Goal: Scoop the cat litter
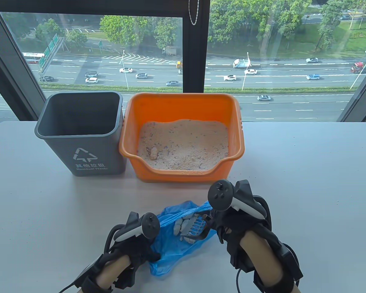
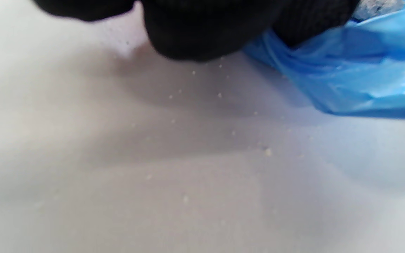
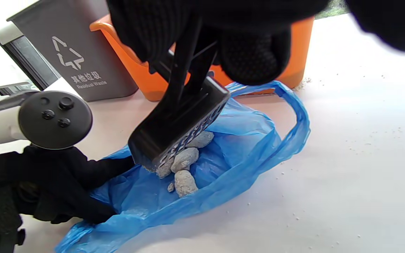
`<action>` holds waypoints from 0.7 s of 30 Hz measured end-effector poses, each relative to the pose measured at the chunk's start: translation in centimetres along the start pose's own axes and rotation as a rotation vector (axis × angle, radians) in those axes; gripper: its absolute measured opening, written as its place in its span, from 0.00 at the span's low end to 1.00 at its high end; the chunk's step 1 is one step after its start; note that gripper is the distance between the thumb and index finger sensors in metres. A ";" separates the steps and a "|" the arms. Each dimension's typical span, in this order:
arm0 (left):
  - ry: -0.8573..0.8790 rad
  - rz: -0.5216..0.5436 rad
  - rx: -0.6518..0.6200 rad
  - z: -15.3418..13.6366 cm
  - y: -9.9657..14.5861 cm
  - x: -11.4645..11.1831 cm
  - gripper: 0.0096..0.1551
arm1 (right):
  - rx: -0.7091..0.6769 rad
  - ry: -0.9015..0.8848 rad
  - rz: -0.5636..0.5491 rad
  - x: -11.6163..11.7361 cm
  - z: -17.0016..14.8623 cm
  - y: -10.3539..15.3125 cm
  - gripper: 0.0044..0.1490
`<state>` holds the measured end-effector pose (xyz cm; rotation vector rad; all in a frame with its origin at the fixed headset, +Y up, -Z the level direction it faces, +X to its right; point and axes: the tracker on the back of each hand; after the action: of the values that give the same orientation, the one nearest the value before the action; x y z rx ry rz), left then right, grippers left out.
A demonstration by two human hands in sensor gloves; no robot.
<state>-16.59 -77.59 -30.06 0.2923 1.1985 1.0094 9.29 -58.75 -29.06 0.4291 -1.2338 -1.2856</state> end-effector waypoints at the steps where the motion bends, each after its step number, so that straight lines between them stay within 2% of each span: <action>1: 0.000 0.000 0.000 0.0 0.0 0.0 0.56 | -0.026 -0.027 -0.016 -0.4 0.1 0.4 0.36; 4: 0.000 0.000 0.000 0.0 0.0 0.0 0.56 | -0.059 -0.091 -0.103 -1.5 0.1 0.4 0.36; 7: 0.000 0.000 0.000 0.0 0.0 0.0 0.56 | -0.030 -0.117 -0.180 -2.2 0.0 -1.4 0.38; 12: 0.002 0.002 -0.002 0.0 0.0 0.0 0.56 | 0.043 -0.137 -0.264 -2.8 -0.2 -7.0 0.38; 16: -0.001 0.004 -0.007 0.0 -0.1 0.0 0.56 | 0.142 -0.140 -0.350 -3.3 -0.6 -12.8 0.38; 21: -0.003 0.002 -0.011 -0.1 -0.1 0.0 0.56 | 0.259 -0.048 -0.337 -2.9 -0.7 -18.8 0.38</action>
<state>-16.63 -77.66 -30.14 0.2864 1.1903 1.0170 1.42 -62.30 -46.00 0.8249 -1.4170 -1.4274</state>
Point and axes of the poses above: the tracker on the back of each hand, its own z axis roughly to the thumb side, its own y axis roughly from the fingertips to the wrist, x = y × z, and after that the axes turned 12 degrees about -x, right-handed
